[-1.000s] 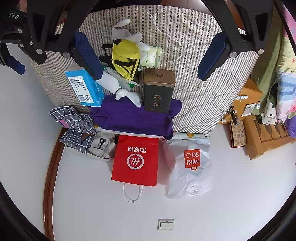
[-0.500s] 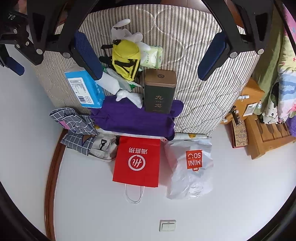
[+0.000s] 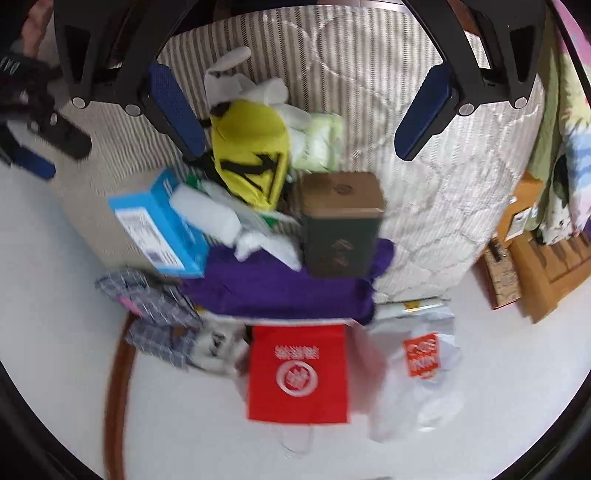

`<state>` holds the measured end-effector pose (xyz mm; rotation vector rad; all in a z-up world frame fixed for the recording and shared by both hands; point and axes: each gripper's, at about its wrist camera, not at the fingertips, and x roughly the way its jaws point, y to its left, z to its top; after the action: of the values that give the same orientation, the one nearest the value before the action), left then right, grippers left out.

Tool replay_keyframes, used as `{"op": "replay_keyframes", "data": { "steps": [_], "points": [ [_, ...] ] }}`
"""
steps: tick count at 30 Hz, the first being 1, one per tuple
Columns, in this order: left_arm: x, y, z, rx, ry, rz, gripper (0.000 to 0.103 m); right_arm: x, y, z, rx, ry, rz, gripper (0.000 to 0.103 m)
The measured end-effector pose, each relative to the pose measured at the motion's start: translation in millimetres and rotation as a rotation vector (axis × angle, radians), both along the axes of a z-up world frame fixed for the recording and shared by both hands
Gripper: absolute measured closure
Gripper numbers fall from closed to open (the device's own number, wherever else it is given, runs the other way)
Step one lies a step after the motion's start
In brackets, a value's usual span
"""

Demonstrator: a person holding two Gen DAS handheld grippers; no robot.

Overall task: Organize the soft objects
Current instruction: 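Reach the left gripper to the yellow strapped pouch and grasp it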

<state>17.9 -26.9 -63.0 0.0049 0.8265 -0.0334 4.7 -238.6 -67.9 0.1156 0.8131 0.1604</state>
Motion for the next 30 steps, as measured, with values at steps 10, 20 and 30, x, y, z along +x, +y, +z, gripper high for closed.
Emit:
{"op": "replay_keyframes", "data": {
  "steps": [10,20,30],
  "points": [
    [18,-48,-41,0.212,0.071,-0.100,0.000,16,-28,-32,0.048,0.062,-0.050,0.007],
    [51,-62,-65,0.262,0.124,-0.101,0.007,25,-37,-49,0.071,0.100,-0.024,0.007],
    [49,-37,-33,0.082,0.081,-0.101,0.033,26,-33,-55,0.060,0.123,-0.014,0.007]
  ]
}}
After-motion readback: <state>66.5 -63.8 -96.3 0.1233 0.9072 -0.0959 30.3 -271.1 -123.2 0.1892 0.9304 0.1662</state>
